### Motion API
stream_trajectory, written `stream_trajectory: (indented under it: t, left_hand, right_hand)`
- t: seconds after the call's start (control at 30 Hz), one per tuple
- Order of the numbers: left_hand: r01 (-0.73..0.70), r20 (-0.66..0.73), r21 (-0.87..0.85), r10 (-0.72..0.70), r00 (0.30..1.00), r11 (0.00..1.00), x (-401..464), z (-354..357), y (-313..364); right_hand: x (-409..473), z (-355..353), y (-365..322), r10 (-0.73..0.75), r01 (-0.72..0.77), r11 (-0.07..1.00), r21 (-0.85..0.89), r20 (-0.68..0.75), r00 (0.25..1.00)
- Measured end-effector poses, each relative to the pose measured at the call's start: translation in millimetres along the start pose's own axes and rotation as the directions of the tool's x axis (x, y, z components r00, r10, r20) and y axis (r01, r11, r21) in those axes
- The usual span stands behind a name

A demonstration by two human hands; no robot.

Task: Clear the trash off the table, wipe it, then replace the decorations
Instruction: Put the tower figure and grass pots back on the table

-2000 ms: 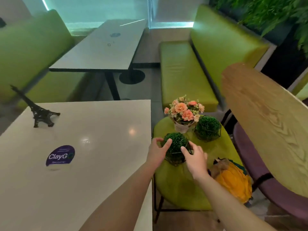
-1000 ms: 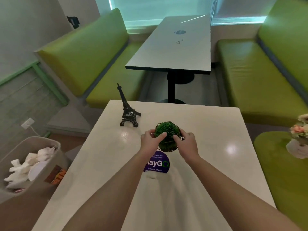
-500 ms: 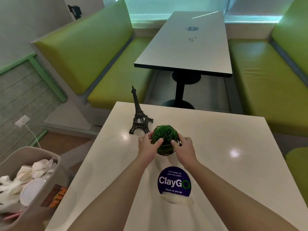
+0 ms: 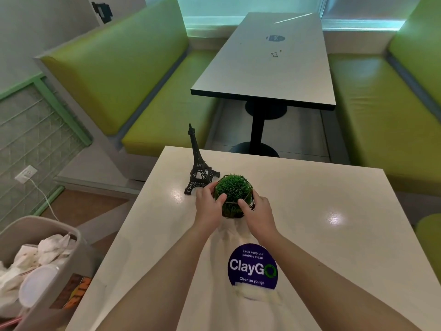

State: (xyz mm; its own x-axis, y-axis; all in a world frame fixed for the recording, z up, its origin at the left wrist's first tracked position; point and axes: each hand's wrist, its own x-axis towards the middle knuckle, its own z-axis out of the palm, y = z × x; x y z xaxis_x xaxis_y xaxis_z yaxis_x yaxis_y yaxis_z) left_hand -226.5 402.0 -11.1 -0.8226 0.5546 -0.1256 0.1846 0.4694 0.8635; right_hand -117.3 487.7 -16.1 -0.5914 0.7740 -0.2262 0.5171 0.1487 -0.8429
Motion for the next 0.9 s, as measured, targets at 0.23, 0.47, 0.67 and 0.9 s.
stream_trajectory:
  t: [0.23,0.47,0.67,0.9]
  left_hand:
    - [0.016,0.007,0.076,-0.016,1.000,0.997,-0.3,-2.0,3.1]
    - [-0.026,-0.055,0.211,0.039,0.998,0.977,-22.1,-4.8,25.4]
    - [-0.132,0.010,0.262,0.134,0.991,0.956,-60.3,18.6,64.4]
    - [-0.303,0.252,0.158,0.258,0.933,0.940,-106.0,83.1,105.9]
  right_hand:
    - [-2.3,-3.8,-2.7,0.000,0.000,1.000,-0.015,0.022,1.000]
    - [-11.7,-37.6,-2.7,0.010,-0.010,1.000,-0.018,0.043,0.999]
    - [-39.5,-95.2,6.4,0.005,-0.005,0.999,-0.049,-0.010,1.000]
    - [-85.4,-181.0,42.8,0.043,-0.047,0.998,-0.037,-0.100,0.994]
